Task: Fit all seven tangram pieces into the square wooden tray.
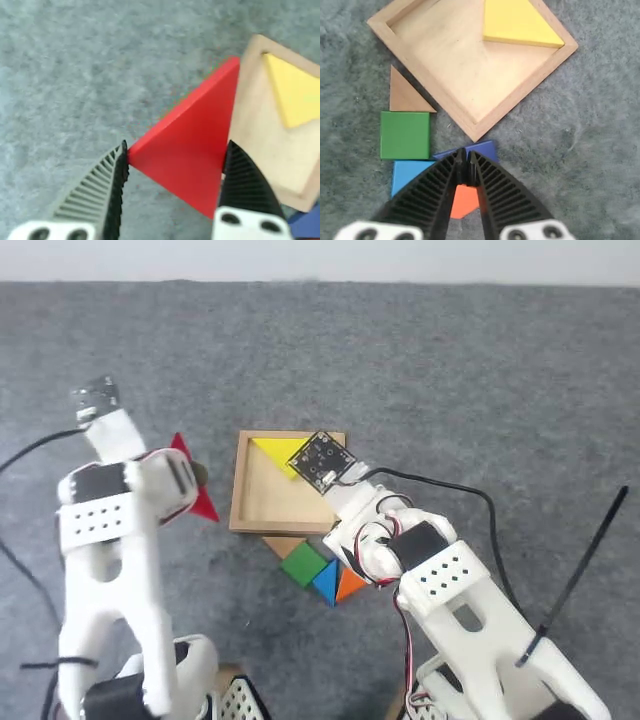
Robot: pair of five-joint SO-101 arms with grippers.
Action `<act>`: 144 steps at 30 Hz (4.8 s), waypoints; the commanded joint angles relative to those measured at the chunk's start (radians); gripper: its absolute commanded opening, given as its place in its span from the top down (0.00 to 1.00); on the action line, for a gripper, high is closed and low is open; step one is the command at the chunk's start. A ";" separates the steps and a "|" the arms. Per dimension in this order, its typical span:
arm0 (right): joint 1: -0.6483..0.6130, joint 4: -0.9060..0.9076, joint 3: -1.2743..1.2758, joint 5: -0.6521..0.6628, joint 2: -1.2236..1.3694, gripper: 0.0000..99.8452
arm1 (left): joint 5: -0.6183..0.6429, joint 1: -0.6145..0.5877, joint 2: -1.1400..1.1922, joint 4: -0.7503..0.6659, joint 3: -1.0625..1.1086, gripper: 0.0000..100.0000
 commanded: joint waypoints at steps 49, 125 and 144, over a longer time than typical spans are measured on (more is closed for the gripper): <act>0.104 -0.050 -0.009 -0.089 -0.007 0.99 | 0.489 0.301 0.954 0.127 -0.792 0.92; -0.194 -0.351 -0.015 0.081 0.228 0.99 | -0.114 -0.207 0.427 0.270 -0.433 0.99; -0.093 -0.355 -0.035 0.044 0.305 0.99 | -0.663 -0.674 0.282 -0.364 0.142 0.99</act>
